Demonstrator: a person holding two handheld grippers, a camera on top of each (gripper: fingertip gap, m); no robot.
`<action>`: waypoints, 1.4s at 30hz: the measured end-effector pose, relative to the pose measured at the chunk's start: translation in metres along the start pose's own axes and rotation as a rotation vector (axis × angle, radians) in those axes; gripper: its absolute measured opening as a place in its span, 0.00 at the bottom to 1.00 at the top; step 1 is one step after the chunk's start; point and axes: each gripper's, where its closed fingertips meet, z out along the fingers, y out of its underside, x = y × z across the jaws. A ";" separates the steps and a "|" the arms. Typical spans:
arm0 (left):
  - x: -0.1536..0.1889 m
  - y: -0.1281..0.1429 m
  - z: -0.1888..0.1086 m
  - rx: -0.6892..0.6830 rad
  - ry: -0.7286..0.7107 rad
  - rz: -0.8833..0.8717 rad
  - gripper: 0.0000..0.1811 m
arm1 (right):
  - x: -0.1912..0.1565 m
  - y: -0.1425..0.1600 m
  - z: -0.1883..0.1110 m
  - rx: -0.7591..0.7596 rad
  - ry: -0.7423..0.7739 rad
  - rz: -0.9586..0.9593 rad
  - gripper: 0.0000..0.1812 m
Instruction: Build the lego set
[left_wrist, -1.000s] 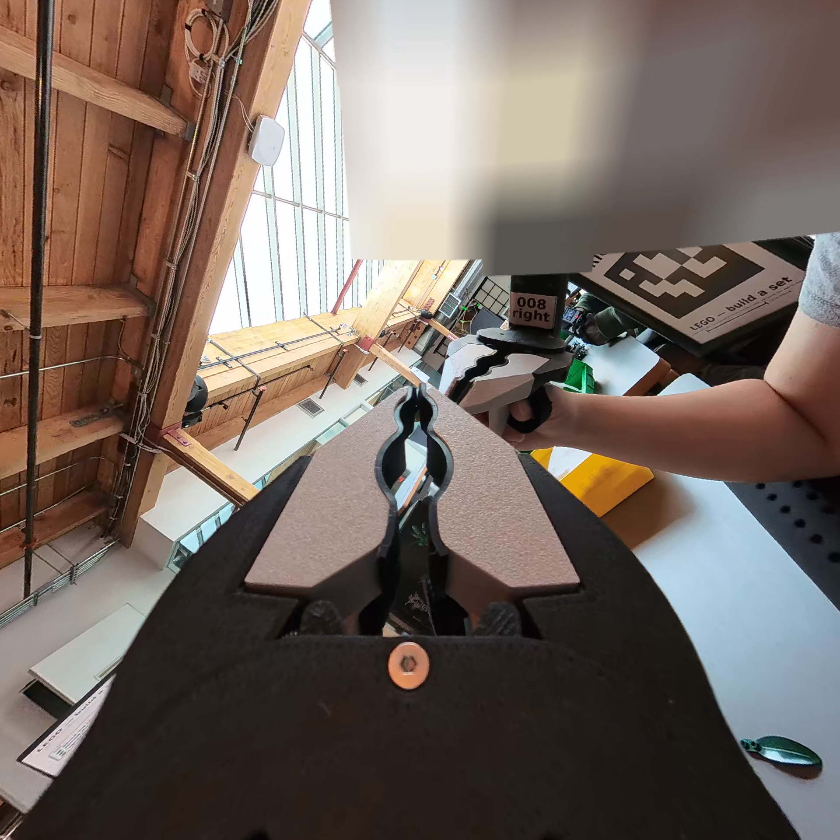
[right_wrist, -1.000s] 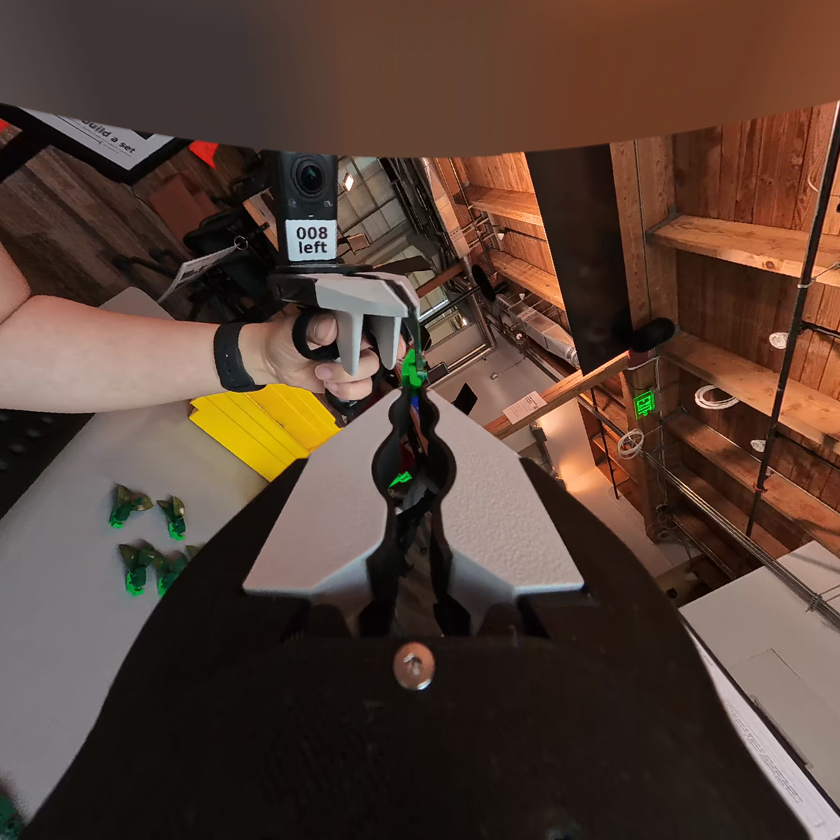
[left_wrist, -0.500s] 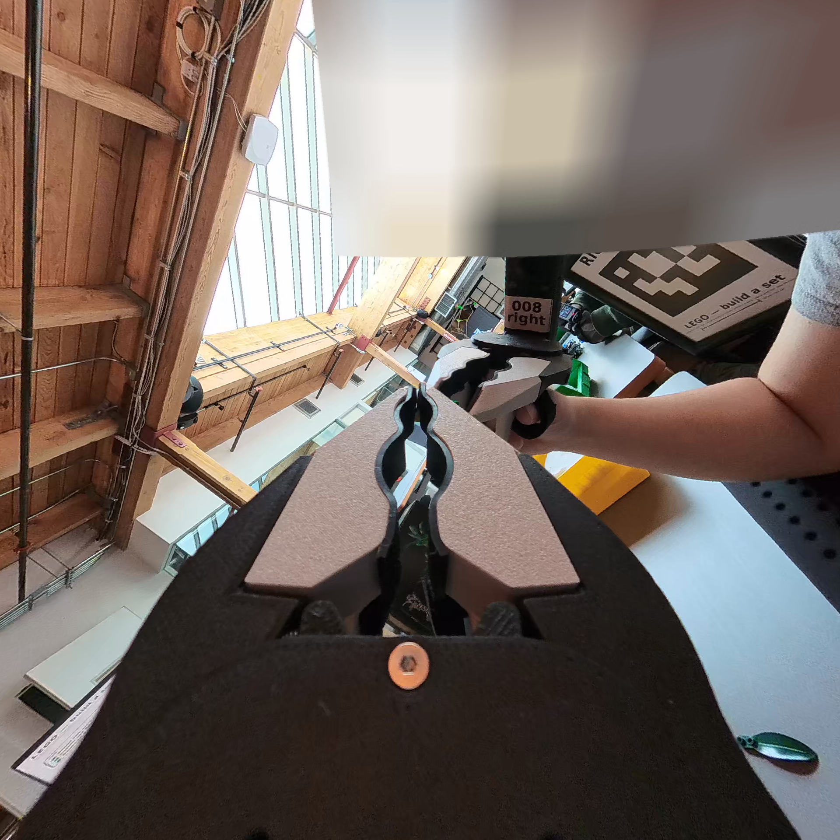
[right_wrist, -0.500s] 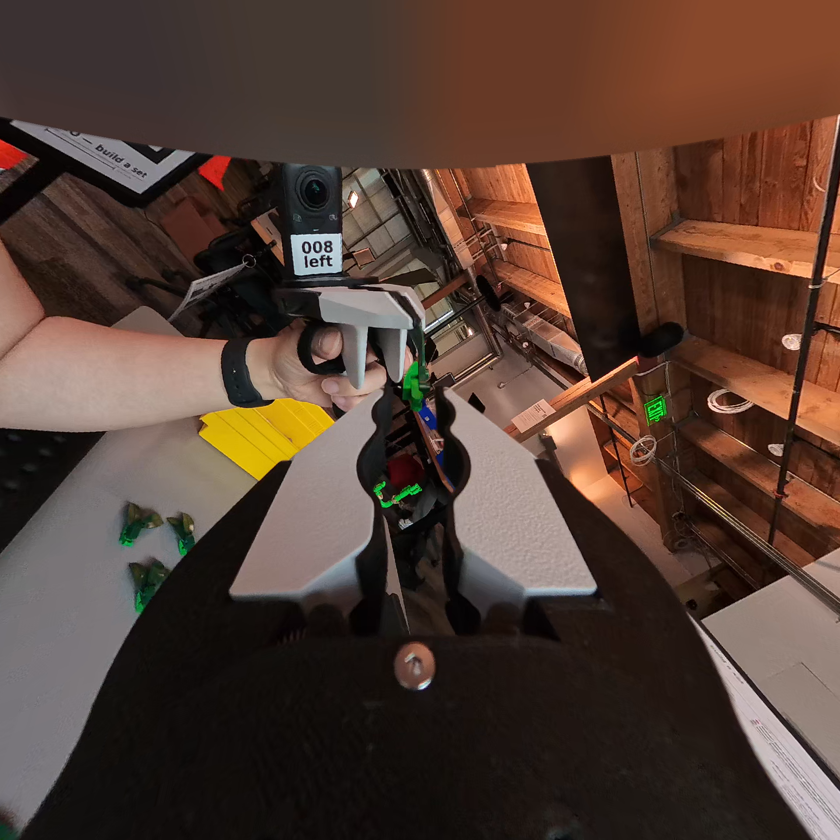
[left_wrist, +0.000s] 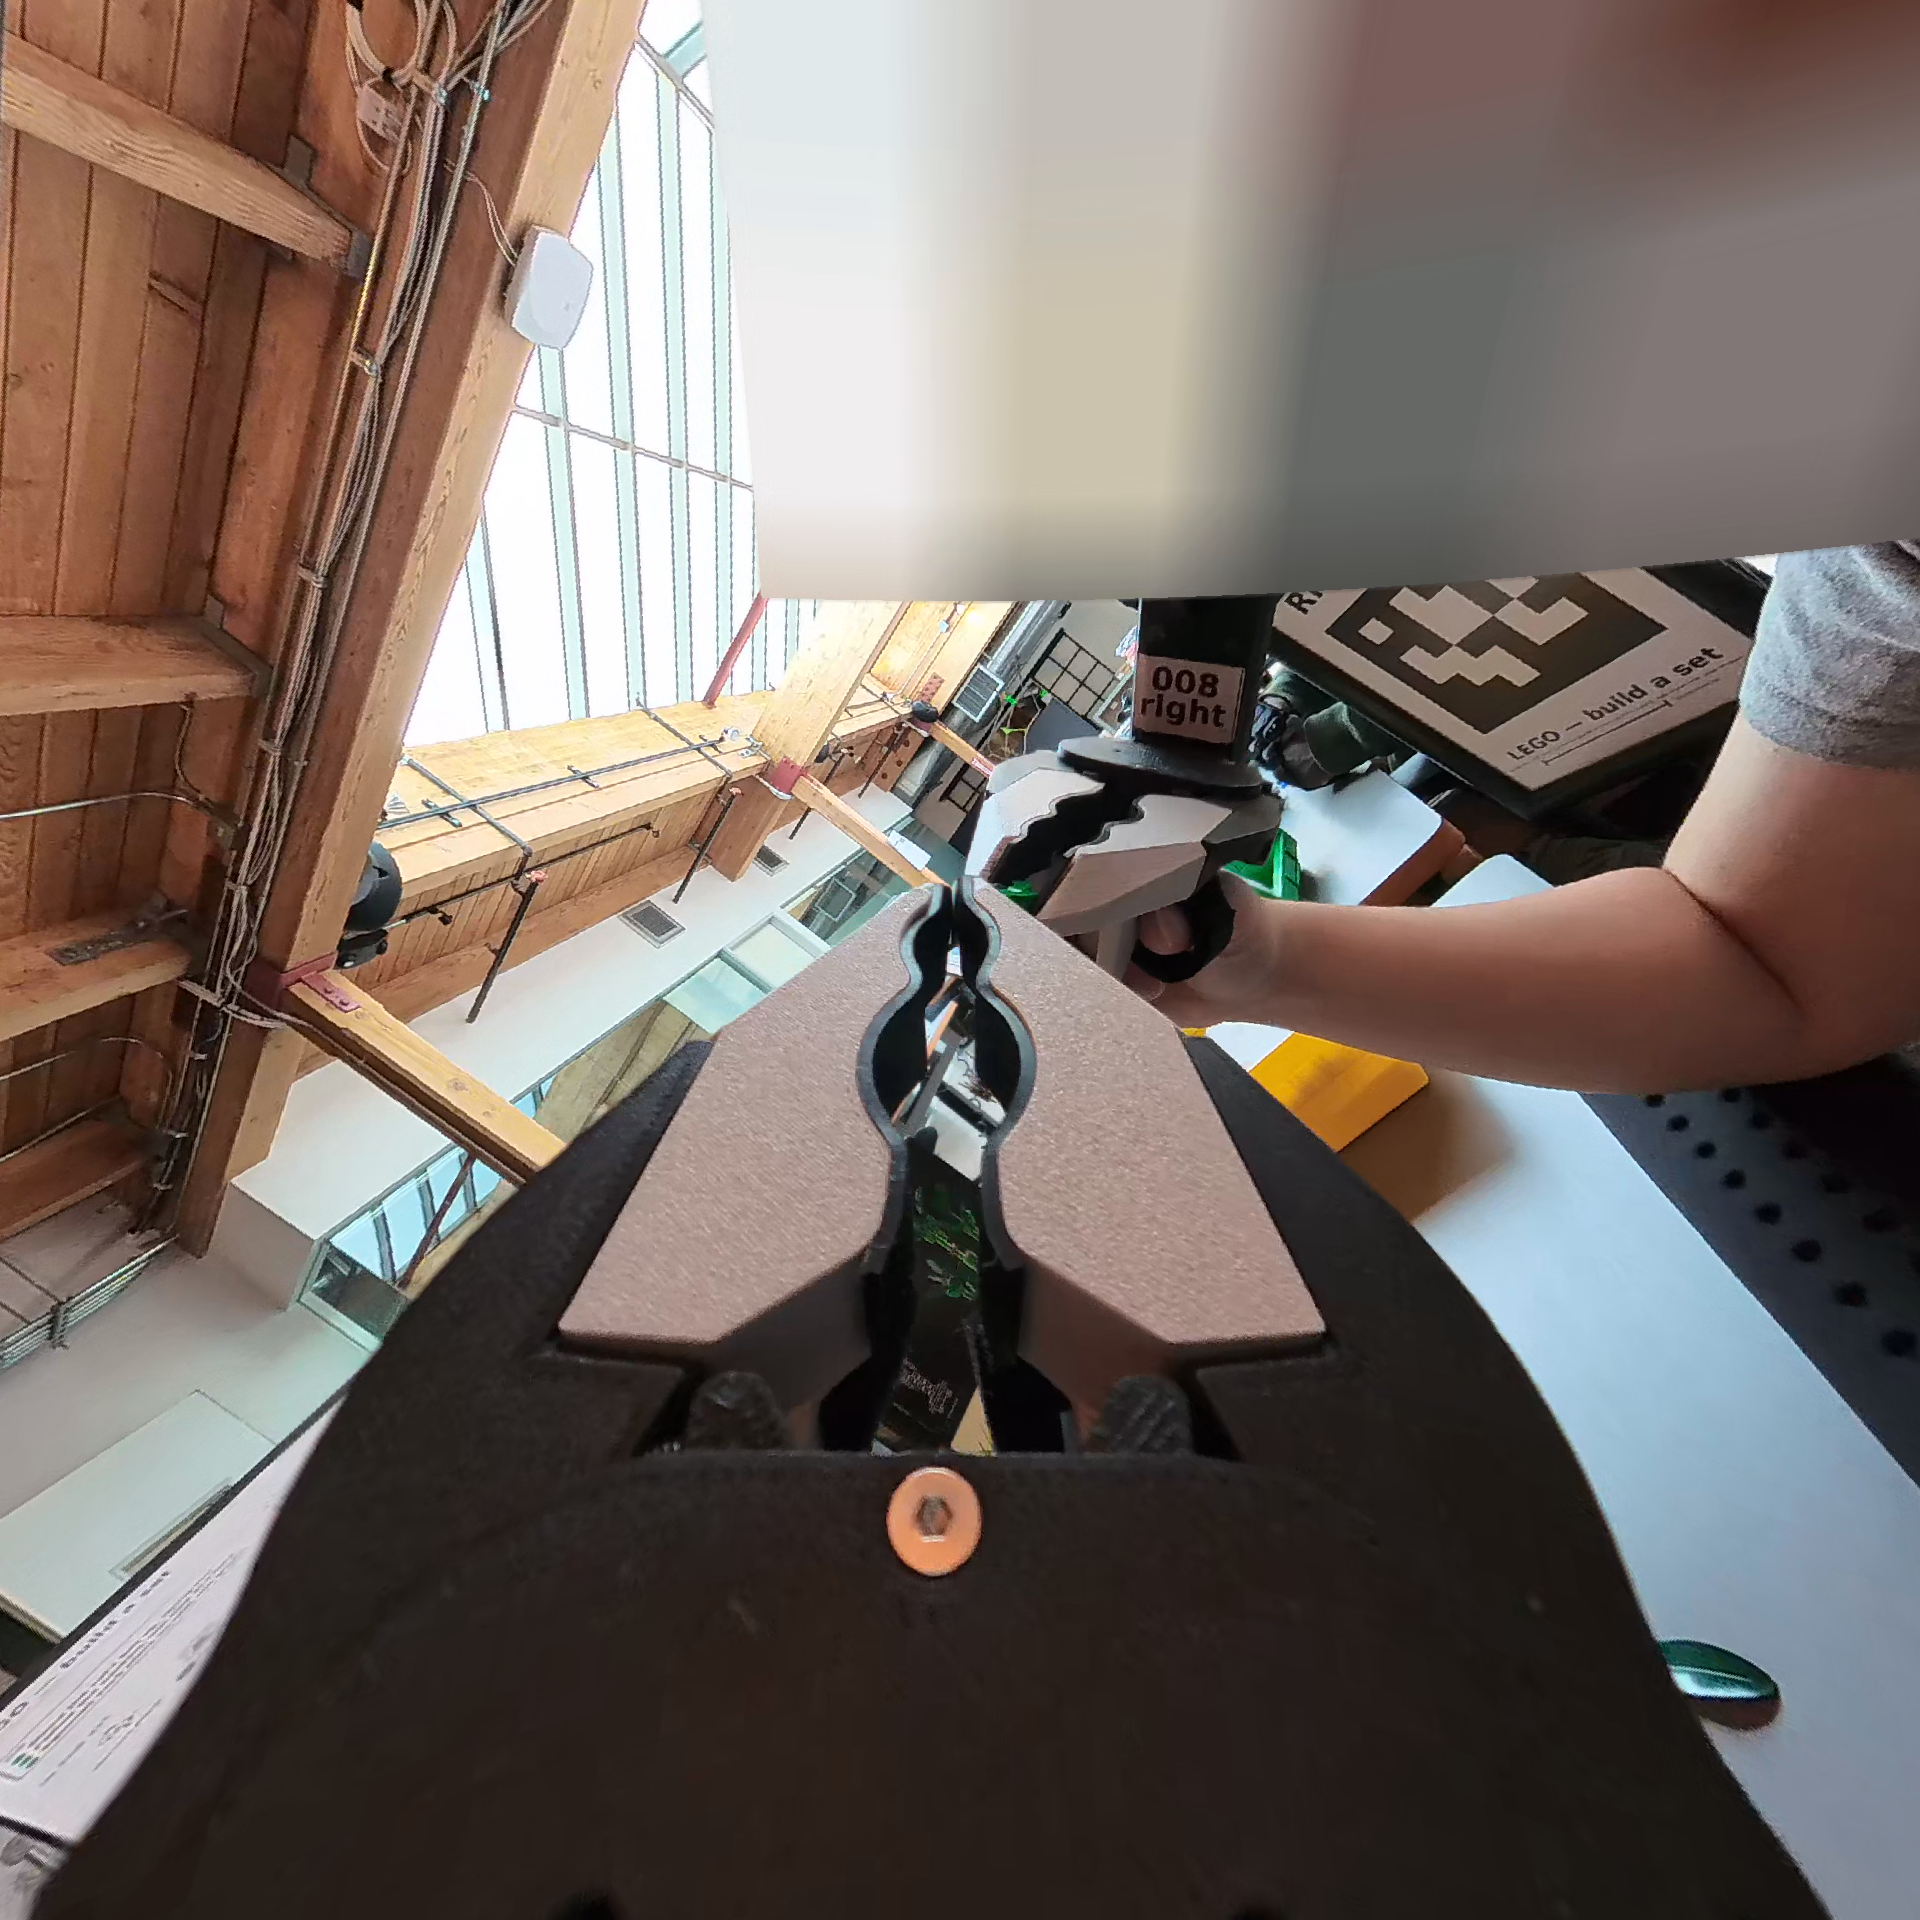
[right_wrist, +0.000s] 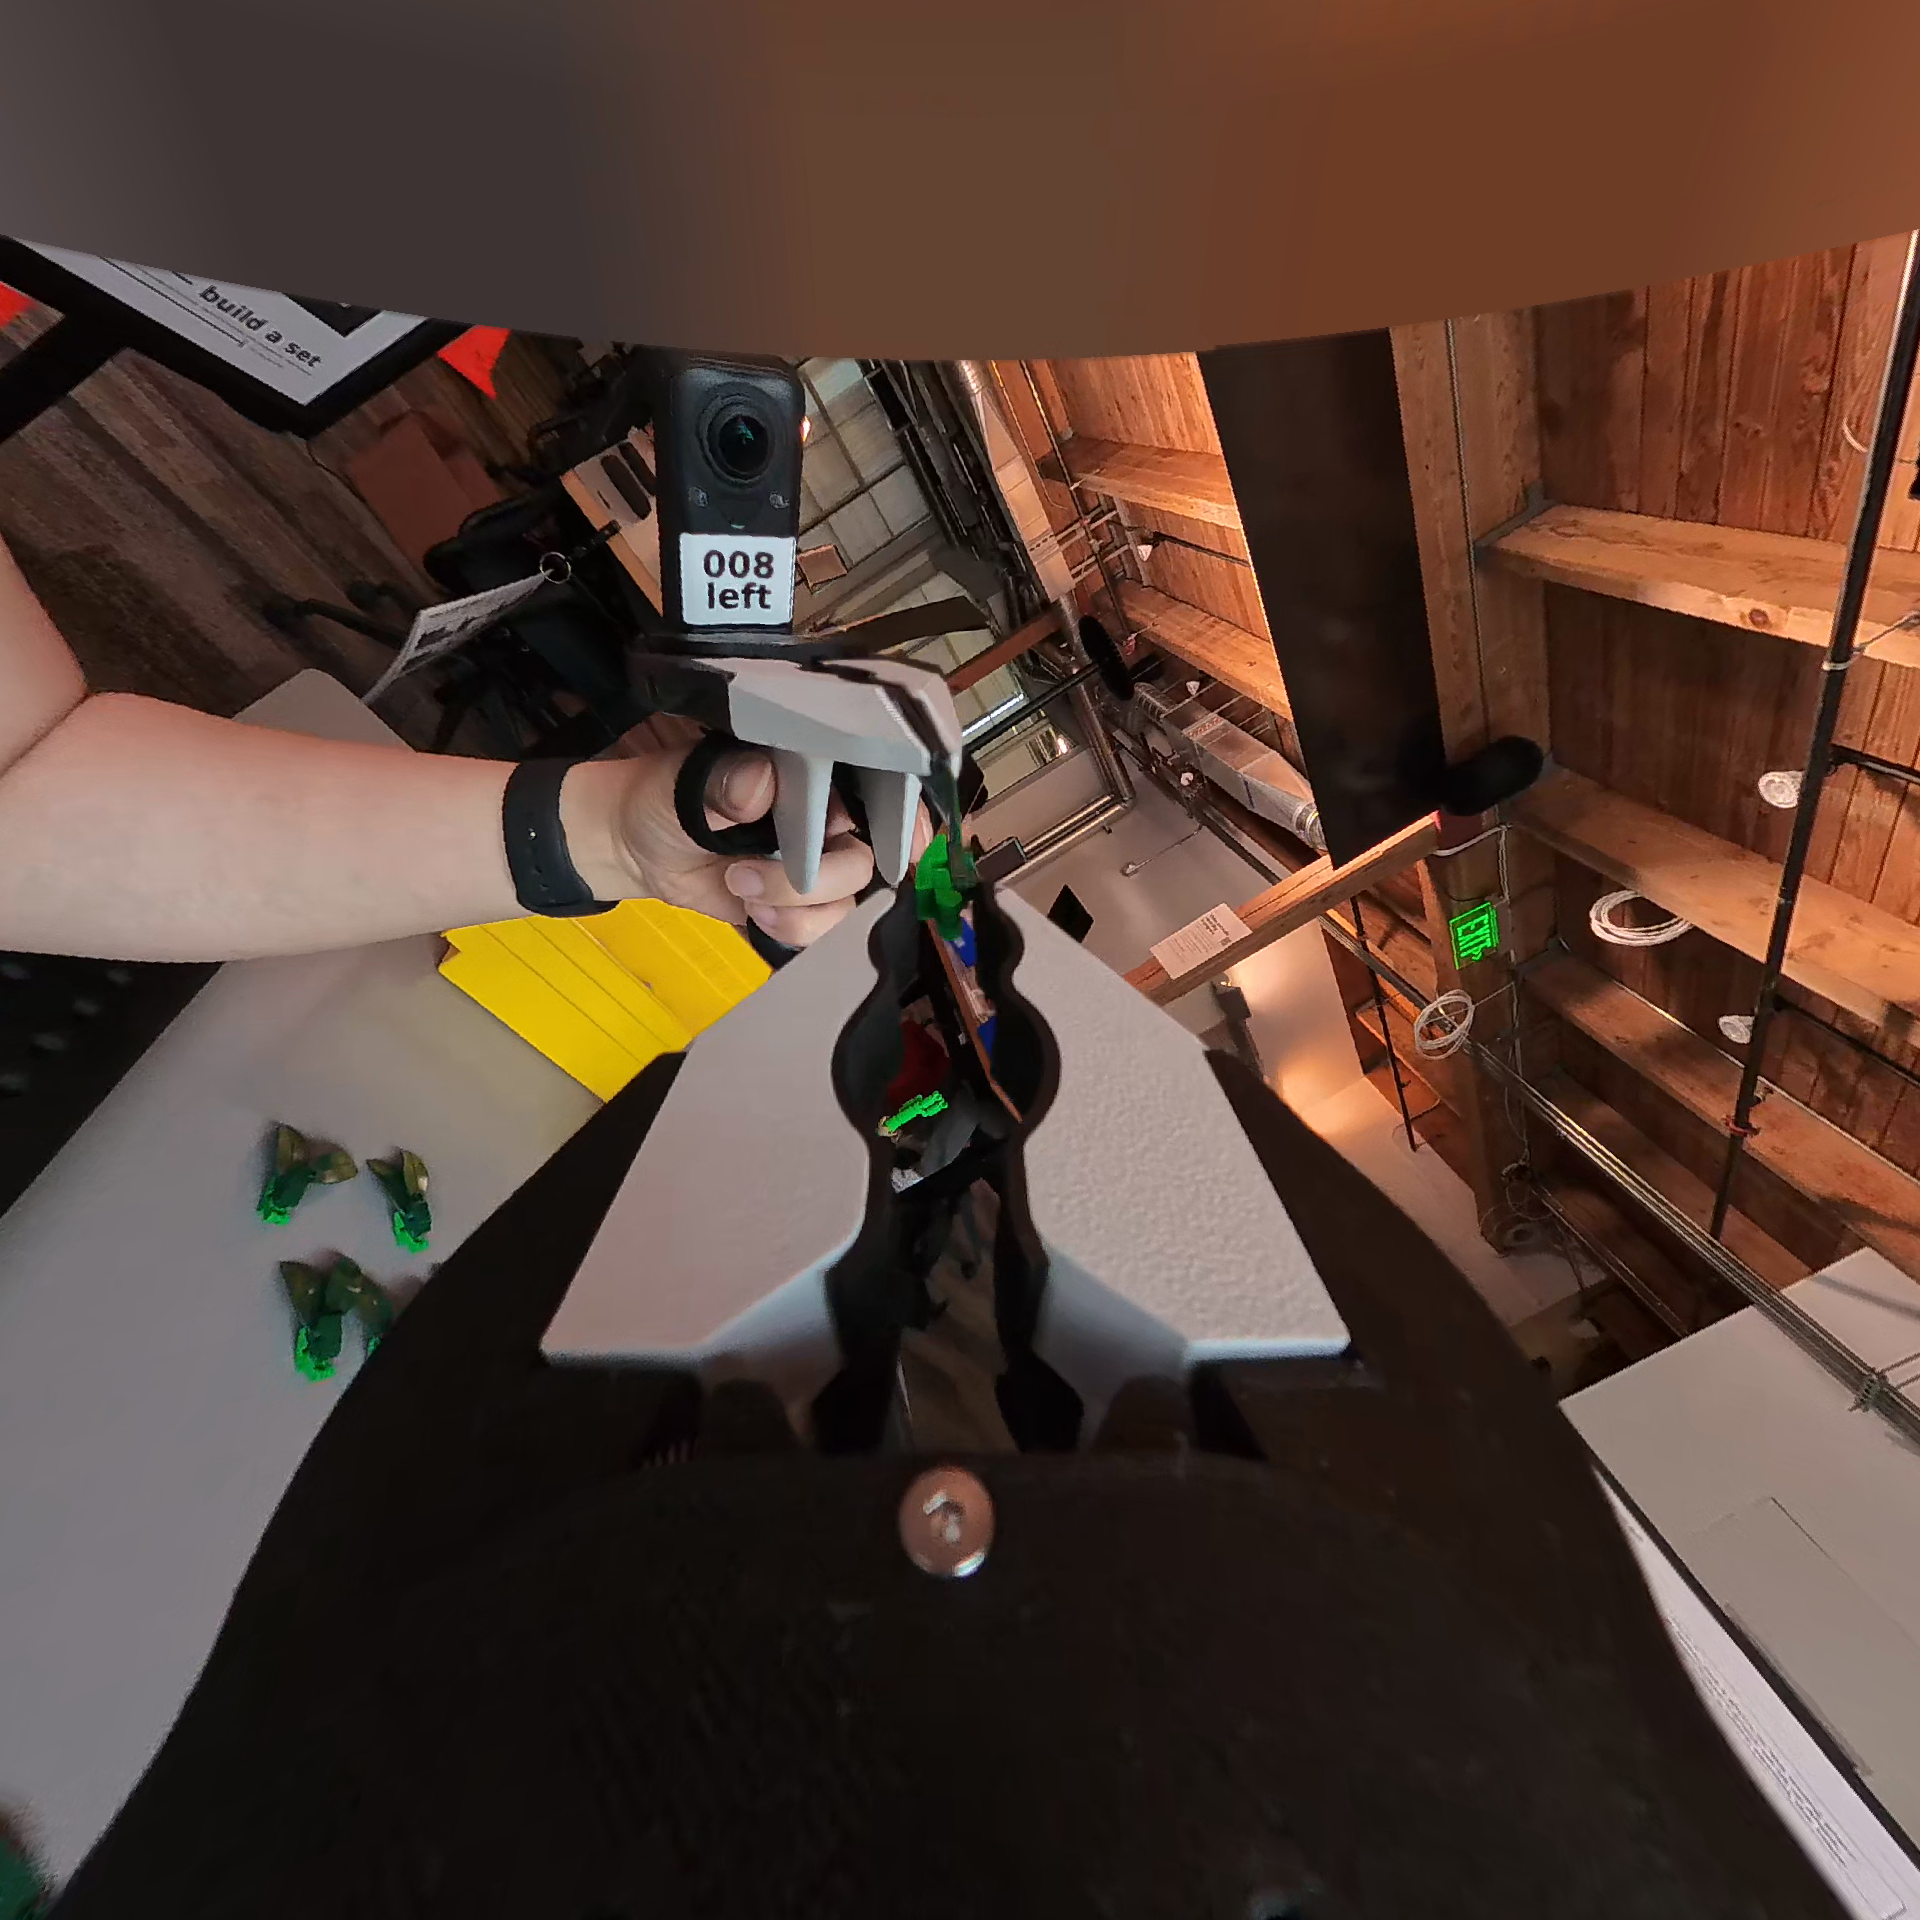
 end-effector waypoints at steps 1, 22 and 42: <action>0.000 0.000 0.000 -0.001 0.003 -0.002 0.00 | -0.001 0.001 0.000 -0.011 -0.009 0.005 0.04; 0.010 0.039 0.005 -0.318 0.040 -0.016 0.11 | -0.011 0.030 0.005 -0.095 -0.094 0.023 0.05; 0.009 0.029 0.008 -0.283 0.026 0.028 0.00 | -0.003 0.024 -0.005 -0.029 -0.076 0.044 0.04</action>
